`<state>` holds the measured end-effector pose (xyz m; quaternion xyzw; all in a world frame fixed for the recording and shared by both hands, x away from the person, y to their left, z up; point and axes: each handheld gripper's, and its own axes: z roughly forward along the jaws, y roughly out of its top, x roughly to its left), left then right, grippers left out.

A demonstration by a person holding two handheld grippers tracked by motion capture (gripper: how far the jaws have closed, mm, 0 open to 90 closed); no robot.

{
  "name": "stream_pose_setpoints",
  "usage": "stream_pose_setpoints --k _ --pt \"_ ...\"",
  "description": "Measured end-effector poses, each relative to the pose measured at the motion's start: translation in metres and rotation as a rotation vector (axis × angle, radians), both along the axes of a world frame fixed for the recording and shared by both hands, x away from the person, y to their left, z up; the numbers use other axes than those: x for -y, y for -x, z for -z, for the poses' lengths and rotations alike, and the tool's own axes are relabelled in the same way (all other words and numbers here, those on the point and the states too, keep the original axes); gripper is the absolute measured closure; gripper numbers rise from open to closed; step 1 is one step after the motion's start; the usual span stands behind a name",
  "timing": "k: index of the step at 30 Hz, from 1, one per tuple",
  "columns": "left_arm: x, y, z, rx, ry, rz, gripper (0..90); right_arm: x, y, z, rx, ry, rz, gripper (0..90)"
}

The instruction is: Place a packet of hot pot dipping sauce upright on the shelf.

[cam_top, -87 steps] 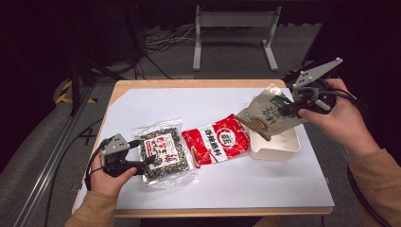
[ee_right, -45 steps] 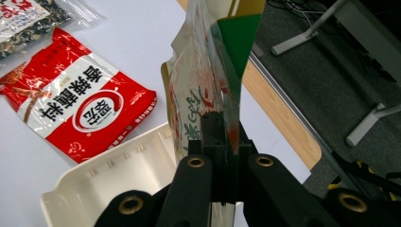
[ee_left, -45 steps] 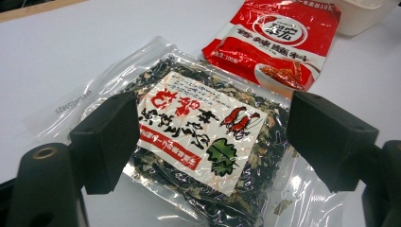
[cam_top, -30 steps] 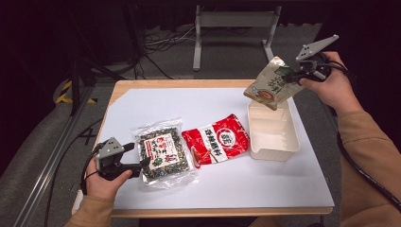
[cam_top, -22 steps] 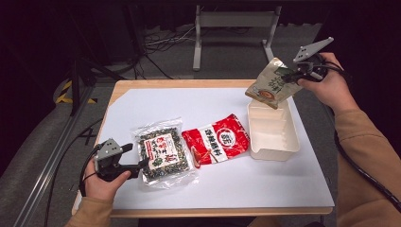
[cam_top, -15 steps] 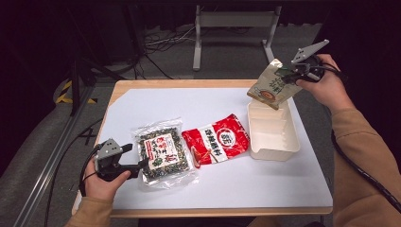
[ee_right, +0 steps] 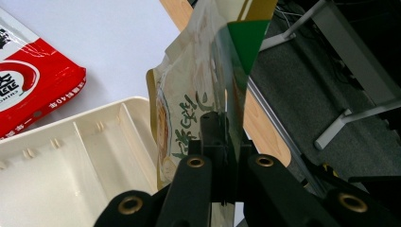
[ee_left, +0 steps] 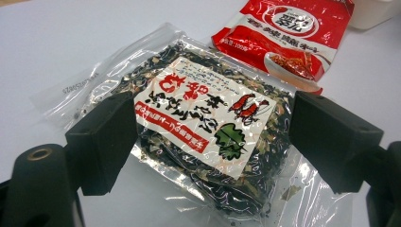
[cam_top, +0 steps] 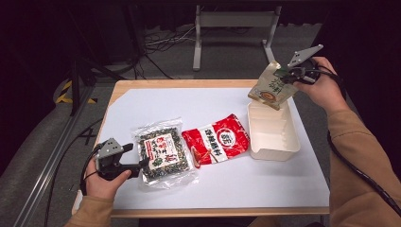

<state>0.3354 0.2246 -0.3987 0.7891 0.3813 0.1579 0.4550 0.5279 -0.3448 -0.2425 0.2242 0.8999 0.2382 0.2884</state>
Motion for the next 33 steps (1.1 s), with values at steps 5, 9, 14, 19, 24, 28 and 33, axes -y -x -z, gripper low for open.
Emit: stream_pose_setpoints --k 5,9,14,19,24,28,33 --pt "0.000 0.000 0.000 0.002 -0.004 0.004 17.1 -0.002 0.001 -0.005 0.025 0.006 -0.010 89.3" --pt "0.000 0.000 0.001 0.000 0.000 0.001 17.1 -0.005 0.000 -0.002 0.046 0.045 -0.017 89.2" --pt "0.000 0.000 0.001 -0.001 0.000 0.000 17.0 -0.005 -0.002 0.008 0.011 0.056 -0.033 89.2" --pt "0.001 -0.001 0.001 0.001 -0.002 0.003 17.0 -0.005 -0.002 0.011 -0.016 0.063 -0.040 89.1" --pt "0.002 -0.002 0.001 0.000 -0.005 0.009 17.0 -0.005 -0.001 0.011 -0.042 0.099 -0.046 89.1" --pt "0.003 -0.002 0.001 -0.003 -0.006 0.012 17.0 -0.006 0.000 0.012 -0.062 0.113 -0.045 89.1" --pt "0.003 -0.003 0.000 0.000 -0.002 0.012 17.0 -0.013 -0.003 0.017 -0.085 0.135 -0.059 89.1"
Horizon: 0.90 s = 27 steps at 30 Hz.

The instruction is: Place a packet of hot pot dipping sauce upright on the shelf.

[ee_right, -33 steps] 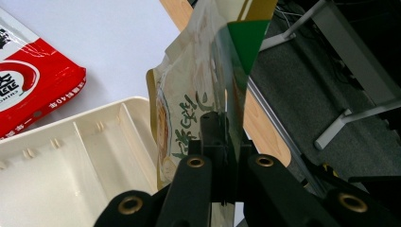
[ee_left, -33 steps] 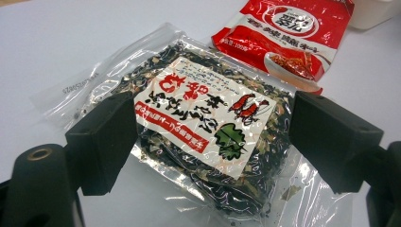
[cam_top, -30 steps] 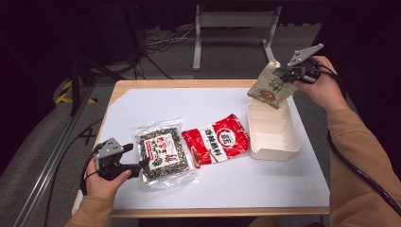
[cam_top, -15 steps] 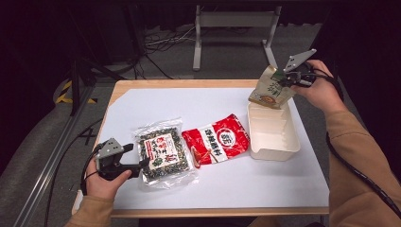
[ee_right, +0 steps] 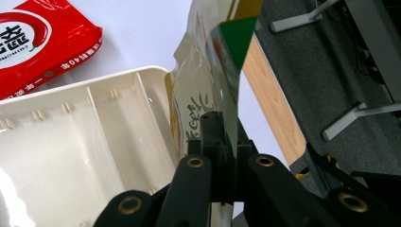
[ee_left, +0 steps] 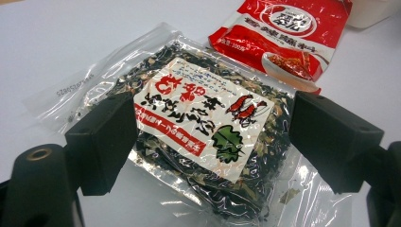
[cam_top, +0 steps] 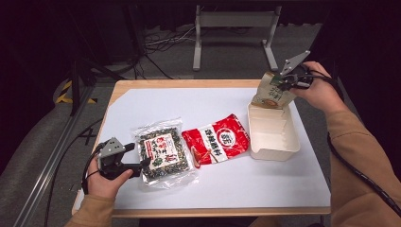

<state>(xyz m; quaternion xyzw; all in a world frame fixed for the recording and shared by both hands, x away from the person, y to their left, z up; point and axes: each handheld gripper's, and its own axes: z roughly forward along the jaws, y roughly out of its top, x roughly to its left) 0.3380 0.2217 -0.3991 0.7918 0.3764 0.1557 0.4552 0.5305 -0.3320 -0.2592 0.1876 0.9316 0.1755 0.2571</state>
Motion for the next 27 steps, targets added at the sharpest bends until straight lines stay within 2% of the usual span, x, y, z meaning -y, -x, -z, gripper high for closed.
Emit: stream_pose_setpoints --k 8,17,20,27 --pt "-0.001 0.001 0.001 -0.006 0.001 -0.003 17.0 -0.008 -0.006 0.013 -0.044 0.012 0.003 88.9" --pt "-0.001 0.001 0.000 -0.007 0.002 -0.006 17.0 -0.006 -0.010 0.035 -0.078 -0.007 0.019 88.7" --pt "0.000 0.000 0.000 -0.002 0.000 -0.002 16.9 -0.001 -0.009 0.036 -0.080 -0.048 0.028 87.8" --pt "0.001 0.000 -0.001 0.000 -0.004 0.001 16.9 0.000 -0.008 0.036 -0.074 -0.069 0.039 82.8"
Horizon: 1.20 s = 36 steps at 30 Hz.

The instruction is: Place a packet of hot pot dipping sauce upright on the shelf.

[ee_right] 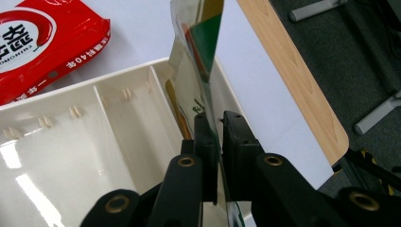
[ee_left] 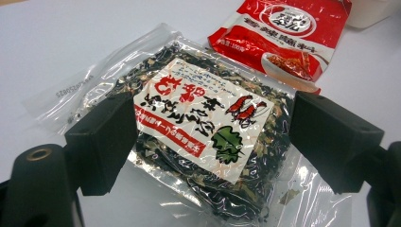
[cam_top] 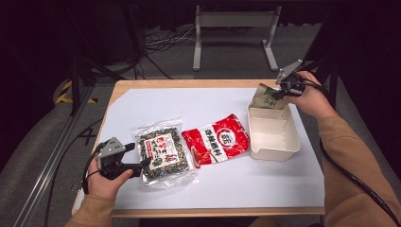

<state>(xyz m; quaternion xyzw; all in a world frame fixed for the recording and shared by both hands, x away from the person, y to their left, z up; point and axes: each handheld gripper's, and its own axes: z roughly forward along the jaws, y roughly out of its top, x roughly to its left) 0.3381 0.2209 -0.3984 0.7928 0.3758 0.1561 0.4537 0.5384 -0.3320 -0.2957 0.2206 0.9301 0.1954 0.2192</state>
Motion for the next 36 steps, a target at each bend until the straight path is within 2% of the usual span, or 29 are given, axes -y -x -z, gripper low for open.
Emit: stream_pose_setpoints --k 2,6,7,9,14,17,21,23,26,28,29,31,32,33,36 --pt "0.000 0.000 0.000 0.005 -0.001 0.003 16.9 0.001 0.000 0.000 0.001 -0.015 0.006 80.5" --pt "0.001 -0.001 0.000 0.003 0.003 0.004 16.9 0.003 0.001 -0.003 0.028 -0.053 0.018 66.4" --pt "0.001 -0.001 0.000 0.003 0.003 0.004 16.9 0.003 0.001 -0.003 0.028 -0.053 0.018 66.4" --pt "0.001 -0.002 -0.001 0.006 -0.002 0.009 16.9 0.003 0.002 -0.006 0.056 -0.066 0.013 55.0" --pt "0.002 -0.003 -0.002 0.006 0.003 0.012 16.9 0.005 0.006 -0.011 0.094 -0.143 0.027 41.3" --pt "0.003 -0.005 -0.002 0.011 -0.001 0.017 16.5 0.006 0.011 -0.015 0.116 -0.188 0.031 38.3" --pt "0.005 -0.007 -0.002 0.005 0.002 0.021 16.4 0.008 0.019 -0.022 0.139 -0.223 0.041 34.6" --pt "0.006 -0.008 -0.002 0.011 0.001 0.025 16.4 0.009 0.024 -0.026 0.154 -0.260 0.044 34.0" --pt "0.007 -0.010 -0.003 0.007 0.003 0.028 16.3 0.011 0.033 -0.030 0.179 -0.284 0.050 32.9" --pt "0.008 -0.011 -0.003 0.012 -0.001 0.030 16.3 0.011 0.036 -0.032 0.182 -0.300 0.050 32.7" --pt "0.009 -0.011 -0.003 0.008 0.001 0.034 16.2 0.012 0.042 -0.035 0.185 -0.334 0.064 32.1" --pt "0.010 -0.012 -0.002 0.009 0.001 0.038 16.2 0.013 0.048 -0.038 0.186 -0.367 0.063 31.9" --pt "0.010 -0.012 -0.002 0.009 0.001 0.038 16.2 0.013 0.048 -0.038 0.186 -0.367 0.063 31.9" --pt "0.010 -0.013 -0.003 0.009 -0.002 0.039 16.2 0.014 0.053 -0.040 0.187 -0.401 0.070 31.6" --pt "0.011 -0.013 -0.003 0.012 -0.001 0.039 16.2 0.014 0.058 -0.042 0.186 -0.431 0.071 31.6"
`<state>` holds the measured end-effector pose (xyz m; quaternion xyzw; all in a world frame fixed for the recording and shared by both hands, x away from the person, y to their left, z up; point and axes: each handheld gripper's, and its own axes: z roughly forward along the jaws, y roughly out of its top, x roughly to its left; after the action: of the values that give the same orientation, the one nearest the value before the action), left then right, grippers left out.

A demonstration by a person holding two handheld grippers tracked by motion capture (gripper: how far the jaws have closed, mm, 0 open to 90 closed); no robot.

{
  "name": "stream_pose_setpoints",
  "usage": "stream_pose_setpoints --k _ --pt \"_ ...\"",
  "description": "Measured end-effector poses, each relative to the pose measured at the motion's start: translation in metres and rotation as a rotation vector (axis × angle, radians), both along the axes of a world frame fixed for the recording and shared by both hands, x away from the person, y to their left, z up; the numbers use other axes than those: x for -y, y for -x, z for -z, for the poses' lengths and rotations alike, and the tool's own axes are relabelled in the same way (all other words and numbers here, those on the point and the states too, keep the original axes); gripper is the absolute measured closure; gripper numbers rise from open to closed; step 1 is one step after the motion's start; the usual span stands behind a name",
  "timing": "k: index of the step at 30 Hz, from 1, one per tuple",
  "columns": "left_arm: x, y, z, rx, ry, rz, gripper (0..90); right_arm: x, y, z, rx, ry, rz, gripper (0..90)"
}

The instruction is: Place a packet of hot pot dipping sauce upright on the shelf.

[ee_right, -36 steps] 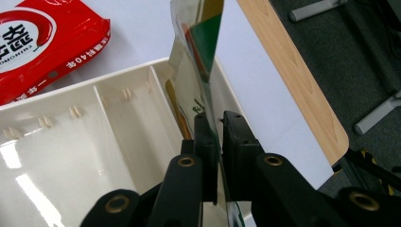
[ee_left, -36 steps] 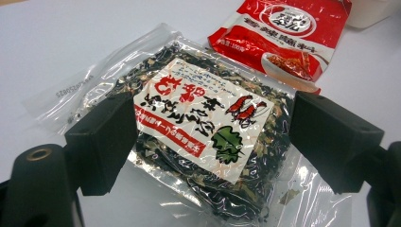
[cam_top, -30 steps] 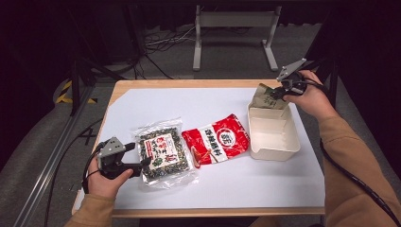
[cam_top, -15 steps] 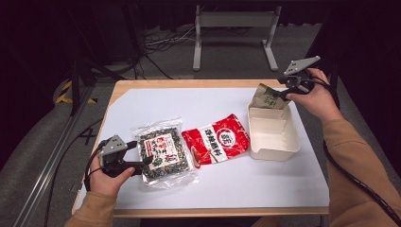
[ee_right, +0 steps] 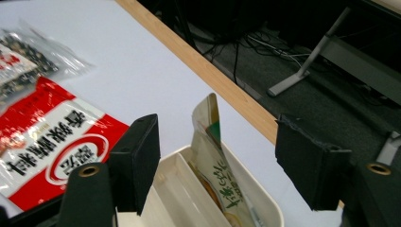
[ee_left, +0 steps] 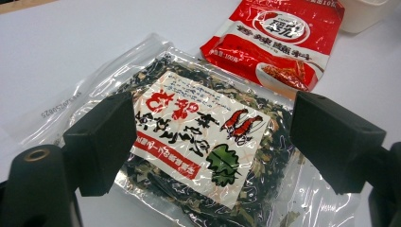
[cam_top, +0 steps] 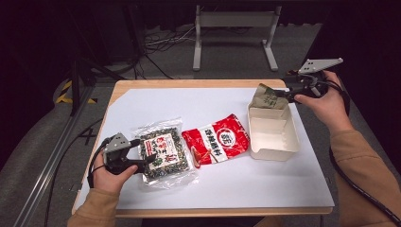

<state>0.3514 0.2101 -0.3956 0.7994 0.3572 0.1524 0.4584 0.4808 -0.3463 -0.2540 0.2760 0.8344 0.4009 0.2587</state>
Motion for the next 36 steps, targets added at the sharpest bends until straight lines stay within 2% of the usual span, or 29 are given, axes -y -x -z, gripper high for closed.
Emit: stream_pose_setpoints --k 4,8,13,16,20,27,36 --pt "0.001 0.000 0.000 -0.006 0.006 0.000 16.2 0.001 0.010 -0.003 -0.009 -0.079 0.020 33.0" --pt "0.001 0.000 0.000 -0.007 0.007 0.000 16.2 0.004 0.020 -0.003 -0.054 -0.191 0.028 35.5" --pt "0.001 -0.001 0.000 0.000 0.005 -0.001 16.2 0.004 0.028 -0.001 -0.069 -0.259 0.030 37.2" --pt "0.001 -0.001 0.000 -0.010 0.007 -0.002 16.2 0.000 0.032 -0.001 -0.067 -0.261 0.034 37.5" --pt "0.002 -0.002 0.000 -0.003 0.007 0.002 16.2 -0.007 0.035 0.000 -0.065 -0.260 0.026 37.8" --pt "0.001 -0.002 0.000 -0.002 0.007 0.003 16.2 -0.024 0.039 0.005 -0.049 -0.231 0.024 39.2" --pt "0.001 -0.001 0.000 -0.002 0.008 0.001 16.1 -0.053 0.033 0.016 -0.097 -0.211 -0.025 38.4"
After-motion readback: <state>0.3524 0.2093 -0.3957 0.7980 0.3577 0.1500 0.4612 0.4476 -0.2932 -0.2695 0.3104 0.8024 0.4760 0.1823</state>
